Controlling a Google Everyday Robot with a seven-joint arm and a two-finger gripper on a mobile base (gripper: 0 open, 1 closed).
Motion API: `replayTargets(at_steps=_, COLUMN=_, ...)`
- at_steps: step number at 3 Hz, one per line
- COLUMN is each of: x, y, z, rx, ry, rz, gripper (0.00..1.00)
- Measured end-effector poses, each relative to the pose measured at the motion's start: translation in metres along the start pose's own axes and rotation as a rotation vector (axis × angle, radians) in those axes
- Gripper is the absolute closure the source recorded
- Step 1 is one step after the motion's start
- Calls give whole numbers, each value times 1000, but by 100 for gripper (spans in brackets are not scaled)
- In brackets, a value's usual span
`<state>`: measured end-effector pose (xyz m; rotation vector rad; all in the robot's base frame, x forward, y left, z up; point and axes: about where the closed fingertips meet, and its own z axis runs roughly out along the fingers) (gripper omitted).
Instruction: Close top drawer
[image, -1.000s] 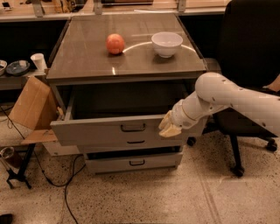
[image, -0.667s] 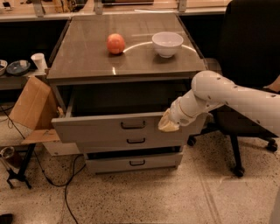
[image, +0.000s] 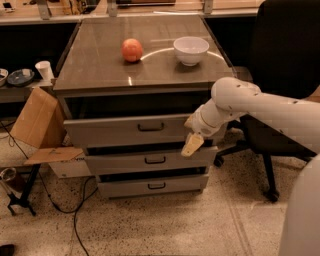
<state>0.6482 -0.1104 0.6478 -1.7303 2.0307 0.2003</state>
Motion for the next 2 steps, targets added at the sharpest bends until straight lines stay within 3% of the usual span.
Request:
replayTargets(at_steps=1, x=0, y=-8, z=5, rx=13, ry=16, rz=7, gripper=0)
replayTargets(at_steps=2, x=0, y=-8, z=5, rx=12, ry=16, rz=7, gripper=0)
